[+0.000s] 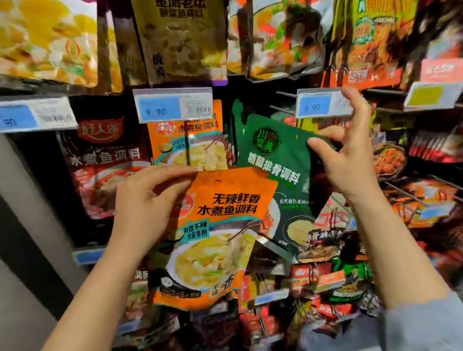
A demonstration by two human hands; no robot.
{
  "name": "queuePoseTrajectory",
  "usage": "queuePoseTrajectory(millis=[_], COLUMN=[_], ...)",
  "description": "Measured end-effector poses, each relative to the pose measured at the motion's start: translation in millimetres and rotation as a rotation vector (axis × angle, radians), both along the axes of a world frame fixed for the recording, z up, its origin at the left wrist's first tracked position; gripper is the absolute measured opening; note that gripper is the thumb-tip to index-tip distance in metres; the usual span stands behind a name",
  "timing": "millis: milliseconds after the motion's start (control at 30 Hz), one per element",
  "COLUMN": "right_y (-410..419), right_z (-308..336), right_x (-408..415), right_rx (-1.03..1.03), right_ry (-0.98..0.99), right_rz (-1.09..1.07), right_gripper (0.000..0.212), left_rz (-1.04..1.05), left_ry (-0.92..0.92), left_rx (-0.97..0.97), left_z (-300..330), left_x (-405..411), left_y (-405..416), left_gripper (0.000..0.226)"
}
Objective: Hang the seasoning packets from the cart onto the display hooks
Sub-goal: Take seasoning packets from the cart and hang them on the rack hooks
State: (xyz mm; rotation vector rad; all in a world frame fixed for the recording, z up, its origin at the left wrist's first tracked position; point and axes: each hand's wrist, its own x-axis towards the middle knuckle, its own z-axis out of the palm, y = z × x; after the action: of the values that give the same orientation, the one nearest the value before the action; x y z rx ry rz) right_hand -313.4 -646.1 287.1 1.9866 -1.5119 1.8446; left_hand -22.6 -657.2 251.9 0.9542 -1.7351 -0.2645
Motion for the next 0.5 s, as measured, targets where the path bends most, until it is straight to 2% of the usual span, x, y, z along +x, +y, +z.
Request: queuePoseTrajectory(millis=[233, 500], right_y=[-26.4, -56.9], right_z=[-12.1, -8.7], right_x=[-3.6, -15.3], right_rx=[-0.060, -0.239], right_ry=[-0.181, -0.357], right_rz=[-0.047, 0.110], right_gripper=[0.084, 0.093], left_rz=[-0.028, -0.062], left_ry=[0.002, 0.034], left_rx=[0.019, -0.044], left_z=[-6.7, -5.3], left_x=[-5.4, -23.0], left_y=[-34.8, -45.4], left_gripper=[0.035, 0.034])
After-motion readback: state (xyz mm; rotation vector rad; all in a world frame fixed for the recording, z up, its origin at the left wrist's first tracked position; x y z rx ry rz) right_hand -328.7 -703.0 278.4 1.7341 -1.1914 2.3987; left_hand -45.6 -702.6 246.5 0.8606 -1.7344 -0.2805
